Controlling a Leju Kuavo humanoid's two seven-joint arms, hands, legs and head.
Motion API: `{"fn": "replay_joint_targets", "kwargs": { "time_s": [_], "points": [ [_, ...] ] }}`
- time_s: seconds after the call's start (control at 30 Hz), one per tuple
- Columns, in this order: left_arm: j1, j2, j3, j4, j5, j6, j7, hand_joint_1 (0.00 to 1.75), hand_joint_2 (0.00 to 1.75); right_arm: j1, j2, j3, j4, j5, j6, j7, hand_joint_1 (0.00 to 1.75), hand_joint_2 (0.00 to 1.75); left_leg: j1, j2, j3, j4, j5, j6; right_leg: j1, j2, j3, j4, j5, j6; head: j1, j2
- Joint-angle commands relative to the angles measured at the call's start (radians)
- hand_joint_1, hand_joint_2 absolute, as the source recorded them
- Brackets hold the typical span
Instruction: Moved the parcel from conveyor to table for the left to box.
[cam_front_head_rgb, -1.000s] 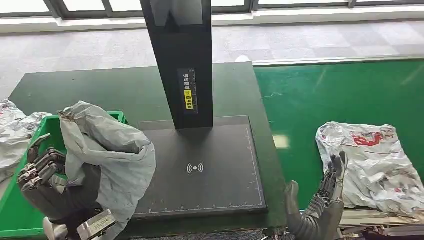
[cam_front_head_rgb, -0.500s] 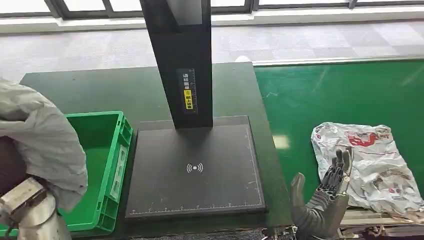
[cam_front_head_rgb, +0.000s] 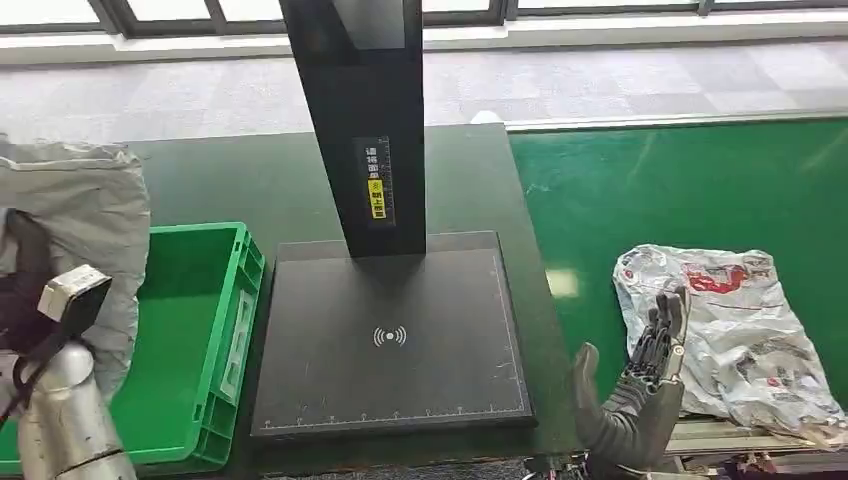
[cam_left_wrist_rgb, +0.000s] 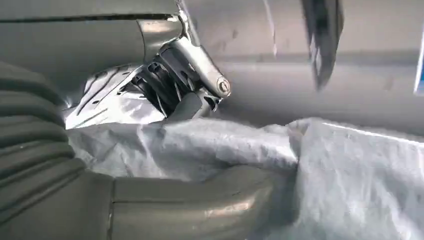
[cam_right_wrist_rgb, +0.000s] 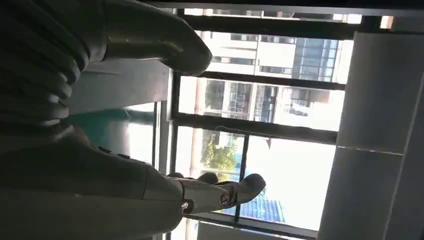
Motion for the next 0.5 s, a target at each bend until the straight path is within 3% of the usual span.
{"fn": "replay_joint_targets", "kwargs": {
  "time_s": [0.03, 0.2, 0.33, 0.5],
  "points": [
    [-0.012, -0.026, 0.03, 0.218, -0.009, -0.001, -0.014, 1.75, 1.75, 0.0, -0.026, -0.001, 0.077, 0.001, -0.005, 0.001, 0.0, 1.75, 0.0, 0.002, 0.001, -0.002, 0.001, 0.001, 0.001, -0.001, 0.001, -0.003, 0.002, 0.0, 0.0, 0.0],
    [-0.012, -0.026, 0.03, 0.218, -0.009, -0.001, -0.014, 1.75, 1.75, 0.0, -0.026, -0.001, 0.077, 0.001, -0.005, 0.001, 0.0, 1.75, 0.0, 0.002, 0.0, -0.002, 0.002, 0.001, 0.001, -0.002, 0.0, -0.003, 0.002, -0.001, 0.0, 0.0],
    [0.015, -0.018, -0.071, 0.415, -0.044, -0.004, 0.092, 1.75, 1.75, 0.036, -0.02, -0.033, 0.081, 0.007, 0.019, 0.001, 0.0, 1.75, 0.0, 0.001, 0.002, -0.003, 0.002, 0.001, 0.001, -0.003, 0.002, -0.004, 0.002, 0.0, 0.0, 0.0],
    [0.023, -0.024, -0.069, 0.414, -0.041, -0.001, 0.09, 1.75, 1.75, 0.04, -0.02, -0.037, 0.077, 0.008, 0.023, 0.001, 0.0, 1.75, 0.0, 0.001, 0.001, -0.002, 0.001, 0.001, 0.001, -0.003, 0.0, -0.003, 0.001, 0.0, 0.0, 0.0]
  ]
}}
